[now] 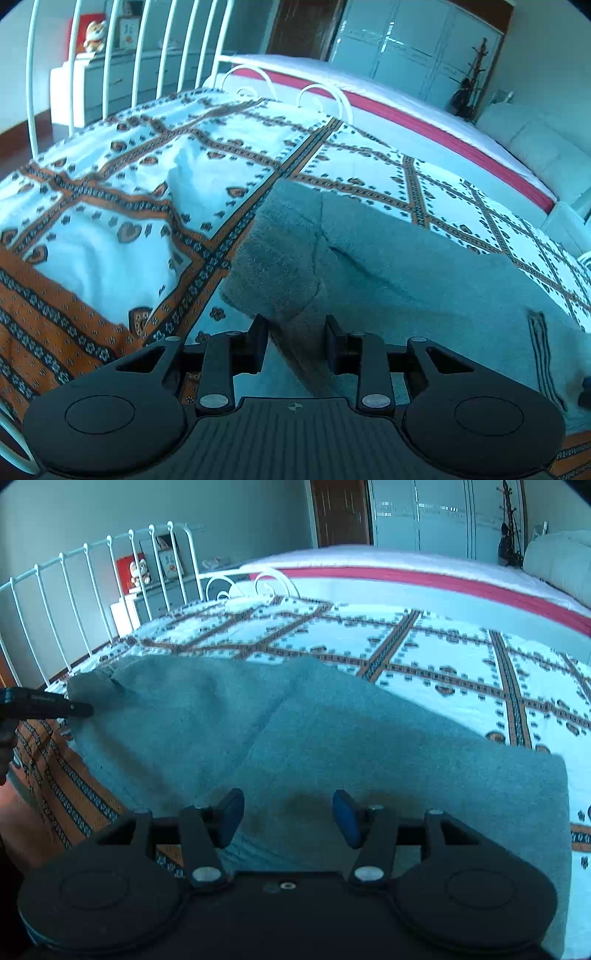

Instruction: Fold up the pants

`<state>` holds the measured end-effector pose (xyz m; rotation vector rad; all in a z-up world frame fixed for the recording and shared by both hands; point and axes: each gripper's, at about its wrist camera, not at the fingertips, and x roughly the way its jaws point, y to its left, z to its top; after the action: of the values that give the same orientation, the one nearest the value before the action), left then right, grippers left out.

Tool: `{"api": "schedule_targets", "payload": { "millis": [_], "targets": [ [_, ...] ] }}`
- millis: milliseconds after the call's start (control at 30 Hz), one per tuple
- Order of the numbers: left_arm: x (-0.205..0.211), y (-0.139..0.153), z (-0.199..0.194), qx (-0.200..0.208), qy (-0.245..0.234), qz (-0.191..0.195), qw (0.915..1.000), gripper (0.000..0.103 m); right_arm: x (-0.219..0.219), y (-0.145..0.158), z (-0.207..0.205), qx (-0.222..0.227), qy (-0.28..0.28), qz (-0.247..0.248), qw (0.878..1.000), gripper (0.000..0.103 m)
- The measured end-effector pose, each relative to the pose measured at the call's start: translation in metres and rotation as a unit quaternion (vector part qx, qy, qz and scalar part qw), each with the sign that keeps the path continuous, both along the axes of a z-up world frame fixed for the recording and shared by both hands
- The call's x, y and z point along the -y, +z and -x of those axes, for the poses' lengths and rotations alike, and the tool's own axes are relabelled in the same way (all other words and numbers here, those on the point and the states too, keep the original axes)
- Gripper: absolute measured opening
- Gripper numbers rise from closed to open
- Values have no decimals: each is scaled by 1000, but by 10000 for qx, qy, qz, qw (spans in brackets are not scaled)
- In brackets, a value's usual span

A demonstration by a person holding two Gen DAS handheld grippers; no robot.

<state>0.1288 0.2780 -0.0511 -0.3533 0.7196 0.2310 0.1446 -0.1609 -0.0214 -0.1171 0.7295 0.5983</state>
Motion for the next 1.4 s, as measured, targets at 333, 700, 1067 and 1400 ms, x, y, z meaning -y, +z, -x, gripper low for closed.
{"api": "schedule_targets", "payload": {
  "millis": [333, 700, 1067, 1400],
  "targets": [
    [1, -13, -13, -283, 98, 36, 9995, 61, 9, 5, 1, 71, -73, -181, 9998, 46],
    [6, 1, -10, 101, 88, 74, 9999, 33, -5, -13, -6, -86, -17, 400, 9992, 47],
    [111, 90, -14, 1536, -1350, -291, 9784, 32, 98, 21, -24, -210, -1487, -1328, 9797, 46],
    [352, 83, -59, 1219, -4200, -170, 8992, 33, 220, 34, -10, -118, -2907, -2200, 9311, 49]
  ]
}}
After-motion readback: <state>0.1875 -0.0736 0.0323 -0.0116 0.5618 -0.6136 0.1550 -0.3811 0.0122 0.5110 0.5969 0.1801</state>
